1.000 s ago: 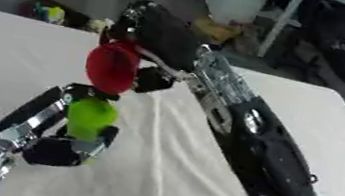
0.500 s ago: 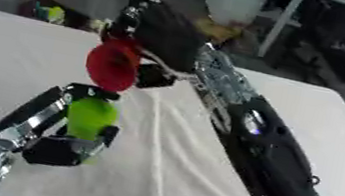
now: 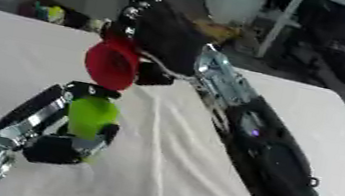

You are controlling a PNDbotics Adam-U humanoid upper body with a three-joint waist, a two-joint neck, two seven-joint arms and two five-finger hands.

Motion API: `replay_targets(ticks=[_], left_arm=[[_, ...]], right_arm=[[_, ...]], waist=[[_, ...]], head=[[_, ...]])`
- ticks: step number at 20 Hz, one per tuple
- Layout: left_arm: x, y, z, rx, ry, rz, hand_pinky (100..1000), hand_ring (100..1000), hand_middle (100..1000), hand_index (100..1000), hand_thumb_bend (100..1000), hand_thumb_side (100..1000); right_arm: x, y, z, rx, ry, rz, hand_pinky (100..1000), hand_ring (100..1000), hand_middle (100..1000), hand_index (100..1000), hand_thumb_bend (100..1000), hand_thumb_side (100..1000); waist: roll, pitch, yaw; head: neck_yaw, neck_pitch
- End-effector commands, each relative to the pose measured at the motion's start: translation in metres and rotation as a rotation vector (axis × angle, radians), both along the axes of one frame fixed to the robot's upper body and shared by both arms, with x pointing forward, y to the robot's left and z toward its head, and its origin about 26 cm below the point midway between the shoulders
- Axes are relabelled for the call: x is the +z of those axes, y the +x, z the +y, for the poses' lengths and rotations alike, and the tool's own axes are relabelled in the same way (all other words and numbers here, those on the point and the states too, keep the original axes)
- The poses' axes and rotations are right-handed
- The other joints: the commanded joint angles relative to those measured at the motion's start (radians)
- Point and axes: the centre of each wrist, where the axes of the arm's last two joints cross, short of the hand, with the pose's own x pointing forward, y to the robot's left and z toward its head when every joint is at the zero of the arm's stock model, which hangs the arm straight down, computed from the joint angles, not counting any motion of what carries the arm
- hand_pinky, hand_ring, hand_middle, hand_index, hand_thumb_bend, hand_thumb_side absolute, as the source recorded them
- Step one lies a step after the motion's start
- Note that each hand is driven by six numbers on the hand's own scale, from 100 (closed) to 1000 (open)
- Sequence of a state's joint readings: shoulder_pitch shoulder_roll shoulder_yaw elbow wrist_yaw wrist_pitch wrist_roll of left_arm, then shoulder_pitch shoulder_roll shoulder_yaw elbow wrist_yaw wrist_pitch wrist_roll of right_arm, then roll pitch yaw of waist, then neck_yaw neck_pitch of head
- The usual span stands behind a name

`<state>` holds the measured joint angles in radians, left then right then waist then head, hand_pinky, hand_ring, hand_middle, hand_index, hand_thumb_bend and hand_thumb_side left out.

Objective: Pour the contents of one cup into another cup.

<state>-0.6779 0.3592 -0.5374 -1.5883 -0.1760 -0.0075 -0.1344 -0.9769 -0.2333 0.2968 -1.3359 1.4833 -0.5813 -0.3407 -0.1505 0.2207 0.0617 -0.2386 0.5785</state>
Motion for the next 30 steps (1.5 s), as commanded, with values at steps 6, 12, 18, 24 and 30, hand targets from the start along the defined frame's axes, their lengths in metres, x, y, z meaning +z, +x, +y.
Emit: replay_targets(ticks=[6,12,18,24,30], left_arm=[[0.0132,-0.0007,-0.0023,-0.009,-0.019,-0.032,100,687,613,845,100,459],[0.0146,0.0011,-0.0001,0.002,-0.022,-0.036,100,685,611,845,100,462],[0.0153,0.0021,0.0007,0.007,-0.023,-0.036,100,685,610,845,100,463],[0.0157,0.0029,0.0011,0.010,-0.024,-0.035,100,684,609,844,100,464],[0.0156,0.0032,0.0011,0.011,-0.024,-0.034,100,684,609,844,100,465]], right_arm=[[0.0176,-0.0040,-0.0030,-0.002,0.002,-0.134,498,351,334,608,100,227],[0.0180,-0.0047,-0.0015,0.004,0.009,-0.170,499,361,342,610,100,227],[0.0191,-0.0061,0.0007,0.011,0.011,-0.194,500,370,352,614,100,227],[0.0198,-0.0072,0.0024,0.013,0.009,-0.218,502,385,366,617,100,228],[0.0192,-0.0074,0.0035,0.016,0.010,-0.239,502,391,372,619,100,228]], waist=[[0.006,-0.021,0.000],[0.003,-0.021,-0.004],[0.000,-0.022,-0.006],[-0.003,-0.023,-0.008],[-0.006,-0.023,-0.008]], head=[[0.001,-0.009],[0.001,-0.010],[0.000,-0.011],[0.000,-0.010],[0.000,-0.010]])
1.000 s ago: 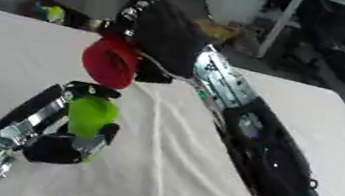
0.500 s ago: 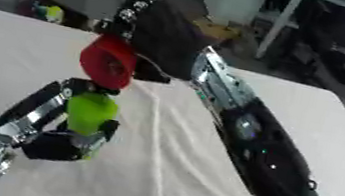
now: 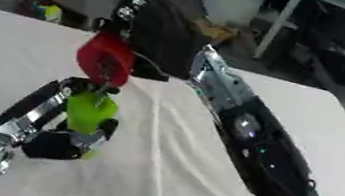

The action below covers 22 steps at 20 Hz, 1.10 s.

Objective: Pour the contents of one cup into another cup.

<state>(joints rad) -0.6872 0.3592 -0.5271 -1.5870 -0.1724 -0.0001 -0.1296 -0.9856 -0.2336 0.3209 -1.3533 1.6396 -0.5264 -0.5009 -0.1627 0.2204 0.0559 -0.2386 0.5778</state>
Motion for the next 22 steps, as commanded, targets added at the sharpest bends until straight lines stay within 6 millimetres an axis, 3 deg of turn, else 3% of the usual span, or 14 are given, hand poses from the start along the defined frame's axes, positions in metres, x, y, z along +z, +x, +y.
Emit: replay_targets(ticks=[1,22], left_arm=[[0.0110,0.0013,0.0001,-0.001,-0.014,-0.029,100,684,609,843,100,465],[0.0130,0.0006,-0.0001,-0.003,-0.020,-0.030,100,683,607,843,100,469]], right_arm=[[0.0154,-0.0027,-0.0040,0.000,0.001,-0.060,502,392,373,619,100,228],[0.0160,-0.0035,-0.0025,0.003,0.015,-0.088,504,393,366,618,100,227]], waist=[[0.006,-0.023,-0.002],[0.006,-0.025,-0.003]], head=[[0.000,-0.010],[-0.003,-0.012]])
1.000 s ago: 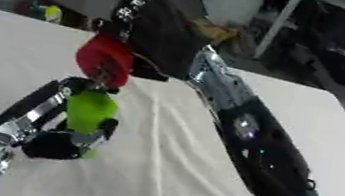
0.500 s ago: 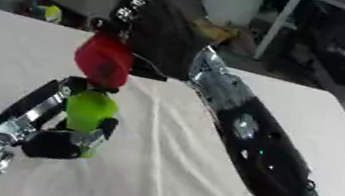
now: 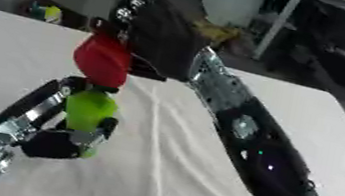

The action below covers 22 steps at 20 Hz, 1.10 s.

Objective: Pour the contents of one cup into another cup.

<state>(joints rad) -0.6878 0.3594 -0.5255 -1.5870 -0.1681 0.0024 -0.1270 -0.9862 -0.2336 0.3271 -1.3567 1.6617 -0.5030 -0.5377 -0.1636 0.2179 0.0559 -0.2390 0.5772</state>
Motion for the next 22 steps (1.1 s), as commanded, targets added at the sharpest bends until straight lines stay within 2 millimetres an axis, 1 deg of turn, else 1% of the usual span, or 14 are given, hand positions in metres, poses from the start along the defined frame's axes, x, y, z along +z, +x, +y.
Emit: replay_targets(ticks=[1,7,11,18,19,20,21,22], left_arm=[[0.013,0.000,0.000,-0.006,-0.016,-0.033,100,683,607,843,100,468],[0.011,0.000,0.001,0.003,-0.014,-0.035,100,681,606,843,100,464],[0.005,-0.001,0.006,0.019,0.004,-0.047,100,682,607,844,100,447],[-0.023,-0.003,0.016,0.053,0.042,-0.100,101,678,606,845,100,420],[-0.027,-0.003,0.017,0.059,0.038,-0.113,109,679,609,845,100,415],[-0.030,-0.004,0.018,0.064,0.033,-0.129,148,695,623,848,100,408],[-0.033,-0.004,0.019,0.068,0.028,-0.147,168,706,631,849,100,401],[-0.037,-0.004,0.020,0.073,0.024,-0.163,230,742,661,856,100,413]], right_arm=[[0.016,-0.002,-0.004,-0.005,0.000,-0.050,504,389,361,617,100,226],[0.015,-0.002,-0.006,-0.009,0.017,-0.034,503,368,332,610,100,220],[0.014,-0.002,-0.007,-0.008,0.026,-0.020,503,356,317,605,100,217],[0.014,-0.002,-0.007,-0.004,0.030,-0.007,503,348,308,602,100,214],[0.014,-0.002,-0.007,-0.005,0.030,-0.005,503,349,310,602,100,214],[0.014,-0.002,-0.008,-0.006,0.030,-0.004,503,348,308,601,100,214],[0.014,-0.002,-0.008,-0.006,0.030,-0.004,503,348,308,601,100,214],[0.014,-0.002,-0.008,-0.006,0.030,-0.003,503,348,308,601,100,214]], waist=[[0.007,-0.023,-0.003],[0.009,-0.023,-0.002],[0.012,-0.023,-0.002],[0.016,-0.021,-0.001],[0.017,-0.021,-0.001],[0.017,-0.021,0.000],[0.017,-0.021,0.000],[0.017,-0.021,0.000]], head=[[-0.002,-0.012],[-0.003,-0.010],[-0.003,-0.009],[-0.008,-0.006],[-0.008,-0.006],[-0.009,-0.007],[-0.009,-0.006],[-0.010,-0.007]])
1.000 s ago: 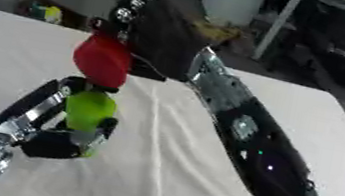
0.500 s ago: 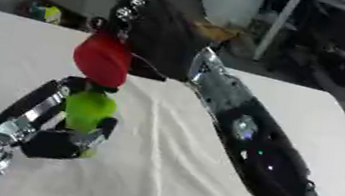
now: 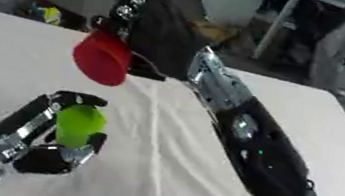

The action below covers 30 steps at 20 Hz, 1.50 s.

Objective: Pour the contents of one cup into another cup.

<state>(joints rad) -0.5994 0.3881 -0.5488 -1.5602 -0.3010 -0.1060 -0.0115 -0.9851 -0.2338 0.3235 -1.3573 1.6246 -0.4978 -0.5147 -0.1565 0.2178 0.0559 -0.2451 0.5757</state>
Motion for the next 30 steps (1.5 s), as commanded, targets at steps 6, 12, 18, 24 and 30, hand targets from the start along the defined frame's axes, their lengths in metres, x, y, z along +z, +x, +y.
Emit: replay_targets(ticks=[6,12,18,24,30], left_arm=[[-0.014,-0.001,0.008,-0.002,0.025,-0.145,563,954,850,913,401,514],[-0.020,-0.003,0.011,-0.045,0.069,-0.186,616,1000,905,933,830,550],[-0.022,-0.009,0.013,-0.055,0.060,-0.176,608,1000,910,933,794,590],[-0.029,-0.012,0.013,-0.061,0.067,-0.142,597,1000,908,926,718,679],[-0.033,-0.013,0.011,-0.099,0.100,-0.116,609,1000,913,910,676,743]], right_arm=[[0.014,-0.002,-0.007,-0.004,0.009,-0.030,503,349,311,601,100,212],[0.011,-0.001,-0.009,-0.009,0.017,-0.014,502,330,289,592,100,208],[-0.004,0.013,-0.029,-0.044,0.121,0.171,485,191,158,509,100,105],[-0.038,0.027,-0.057,-0.057,0.247,0.504,469,107,100,424,100,100],[-0.069,0.034,-0.082,-0.008,0.404,0.936,460,100,100,377,100,100]], waist=[[0.011,-0.022,0.000],[0.013,-0.023,0.002],[0.018,-0.024,0.000],[0.023,-0.022,-0.010],[0.027,-0.021,-0.020]], head=[[-0.005,-0.008],[-0.006,-0.007],[-0.003,-0.009],[0.006,-0.011],[0.011,-0.011]])
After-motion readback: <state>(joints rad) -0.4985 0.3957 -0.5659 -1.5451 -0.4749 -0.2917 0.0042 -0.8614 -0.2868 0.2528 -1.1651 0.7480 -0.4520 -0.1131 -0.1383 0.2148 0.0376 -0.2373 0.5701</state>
